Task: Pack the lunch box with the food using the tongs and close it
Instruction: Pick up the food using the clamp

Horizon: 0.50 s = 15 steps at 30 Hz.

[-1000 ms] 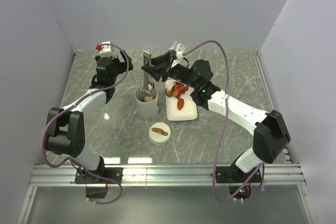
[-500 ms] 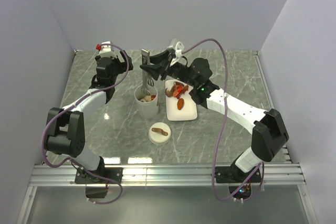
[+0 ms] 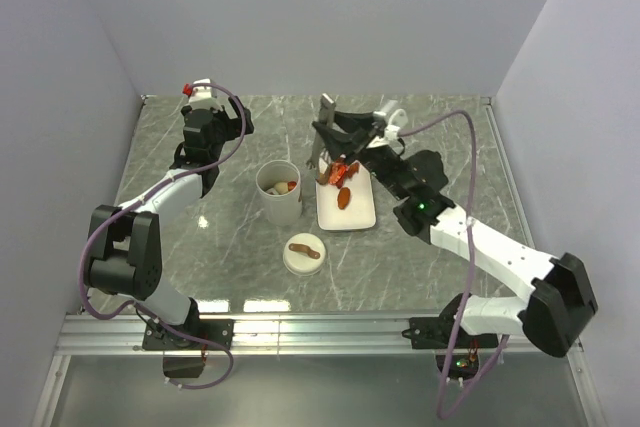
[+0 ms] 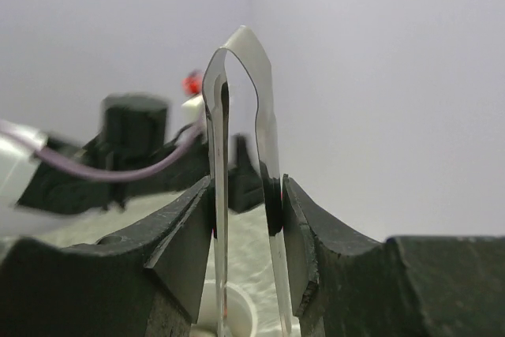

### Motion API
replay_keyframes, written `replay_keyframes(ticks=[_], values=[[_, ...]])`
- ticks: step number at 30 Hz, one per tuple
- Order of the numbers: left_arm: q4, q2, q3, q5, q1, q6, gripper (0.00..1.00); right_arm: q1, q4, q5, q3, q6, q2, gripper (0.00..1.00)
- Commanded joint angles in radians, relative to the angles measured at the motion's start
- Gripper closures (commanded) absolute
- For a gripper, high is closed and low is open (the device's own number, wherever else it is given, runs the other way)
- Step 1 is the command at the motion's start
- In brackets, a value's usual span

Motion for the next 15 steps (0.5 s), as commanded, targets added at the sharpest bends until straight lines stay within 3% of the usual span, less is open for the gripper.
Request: replay_keyframes(ticks=[1, 6, 15], values=[[0.022, -0.006, 0.033, -0.003, -0.002, 0.005, 0.01, -0.006, 0.083, 0.221, -0.044, -0.025, -0.065, 0.55], [0.022, -0.007, 0.035, 0.002, -0.002, 0.003, 0.01, -0.006, 0.086, 0.451, -0.086, 0.008, -0.014, 0.55], [0.024, -0.007, 0.032, 0.003, -0.002, 0.001, 0.01, -0.007, 0.129, 0.669, -0.092, 0.078, 0.151, 0.55]])
